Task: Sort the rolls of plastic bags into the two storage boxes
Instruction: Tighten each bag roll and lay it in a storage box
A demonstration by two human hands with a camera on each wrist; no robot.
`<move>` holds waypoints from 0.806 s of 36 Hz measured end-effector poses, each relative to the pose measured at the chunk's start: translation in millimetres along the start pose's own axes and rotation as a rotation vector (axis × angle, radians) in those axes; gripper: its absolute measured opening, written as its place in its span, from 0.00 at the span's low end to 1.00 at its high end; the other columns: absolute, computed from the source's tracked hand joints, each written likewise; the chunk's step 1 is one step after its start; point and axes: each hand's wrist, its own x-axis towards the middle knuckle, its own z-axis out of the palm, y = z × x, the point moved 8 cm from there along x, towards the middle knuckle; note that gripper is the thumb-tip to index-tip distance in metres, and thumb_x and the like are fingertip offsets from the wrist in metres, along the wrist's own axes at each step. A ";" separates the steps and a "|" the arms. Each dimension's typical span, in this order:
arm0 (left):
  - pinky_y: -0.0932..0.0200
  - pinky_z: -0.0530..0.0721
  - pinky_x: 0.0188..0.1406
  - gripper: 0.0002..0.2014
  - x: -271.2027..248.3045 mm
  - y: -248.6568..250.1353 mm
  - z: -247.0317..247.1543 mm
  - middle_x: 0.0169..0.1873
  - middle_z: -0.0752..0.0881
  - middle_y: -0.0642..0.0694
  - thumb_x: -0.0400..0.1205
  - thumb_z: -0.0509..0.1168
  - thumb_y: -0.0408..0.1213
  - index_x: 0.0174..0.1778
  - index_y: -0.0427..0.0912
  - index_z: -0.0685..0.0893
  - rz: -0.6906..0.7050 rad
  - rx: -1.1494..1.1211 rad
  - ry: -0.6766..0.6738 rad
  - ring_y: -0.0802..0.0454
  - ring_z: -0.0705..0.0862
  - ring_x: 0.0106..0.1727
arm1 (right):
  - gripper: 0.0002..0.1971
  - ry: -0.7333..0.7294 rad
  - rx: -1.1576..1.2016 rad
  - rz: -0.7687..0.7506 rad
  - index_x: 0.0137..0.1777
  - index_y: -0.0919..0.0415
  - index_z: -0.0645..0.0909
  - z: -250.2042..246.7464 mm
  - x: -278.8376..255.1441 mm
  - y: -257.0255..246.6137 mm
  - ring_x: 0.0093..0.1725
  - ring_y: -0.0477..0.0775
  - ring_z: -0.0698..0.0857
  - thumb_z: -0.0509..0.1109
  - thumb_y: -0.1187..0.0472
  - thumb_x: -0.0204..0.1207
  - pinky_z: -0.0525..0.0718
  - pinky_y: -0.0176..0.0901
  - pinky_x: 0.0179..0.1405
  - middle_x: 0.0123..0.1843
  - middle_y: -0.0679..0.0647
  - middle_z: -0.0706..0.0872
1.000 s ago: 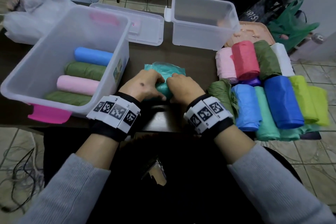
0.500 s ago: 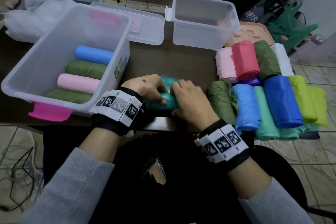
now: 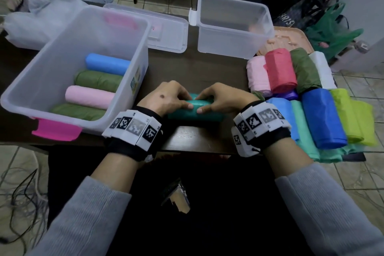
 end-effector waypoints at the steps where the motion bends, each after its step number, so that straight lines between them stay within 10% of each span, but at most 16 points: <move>1: 0.68 0.73 0.54 0.18 0.5 0.1 -0.1 0.57 0.87 0.45 0.76 0.73 0.41 0.62 0.44 0.86 0.001 -0.001 -0.007 0.58 0.82 0.53 | 0.28 0.022 -0.009 0.004 0.68 0.54 0.79 -4.0 2.3 1.7 0.61 0.49 0.79 0.78 0.47 0.68 0.75 0.41 0.60 0.64 0.52 0.82; 6: 0.68 0.72 0.55 0.18 1.6 -1.3 -1.0 0.58 0.87 0.45 0.76 0.73 0.42 0.62 0.44 0.86 -0.002 -0.006 -0.006 0.55 0.83 0.59 | 0.56 0.024 -0.089 0.074 0.79 0.49 0.60 -8.0 8.0 7.2 0.76 0.56 0.64 0.84 0.40 0.52 0.67 0.55 0.76 0.76 0.55 0.66; 11: 0.62 0.77 0.59 0.16 2.5 -1.8 -0.8 0.55 0.88 0.46 0.76 0.73 0.41 0.60 0.47 0.87 -0.001 -0.013 -0.015 0.54 0.84 0.56 | 0.61 -0.048 -0.195 0.101 0.79 0.48 0.58 13.9 13.4 5.9 0.72 0.56 0.65 0.80 0.29 0.45 0.71 0.59 0.71 0.70 0.52 0.71; 17: 0.58 0.79 0.61 0.14 2.0 0.3 3.2 0.53 0.89 0.45 0.78 0.71 0.41 0.59 0.48 0.88 0.013 0.007 -0.030 0.53 0.84 0.56 | 0.34 0.070 -0.222 -0.017 0.53 0.53 0.70 18.6 8.3 -5.0 0.57 0.53 0.67 0.76 0.30 0.57 0.74 0.50 0.58 0.52 0.52 0.68; 29: 0.65 0.73 0.61 0.15 -2.6 2.0 9.4 0.59 0.87 0.46 0.79 0.69 0.39 0.63 0.48 0.85 0.054 0.023 -0.002 0.53 0.82 0.63 | 0.31 0.292 -0.228 -0.082 0.56 0.60 0.73 33.6 -16.6 -10.4 0.59 0.58 0.75 0.63 0.31 0.71 0.75 0.52 0.59 0.55 0.57 0.77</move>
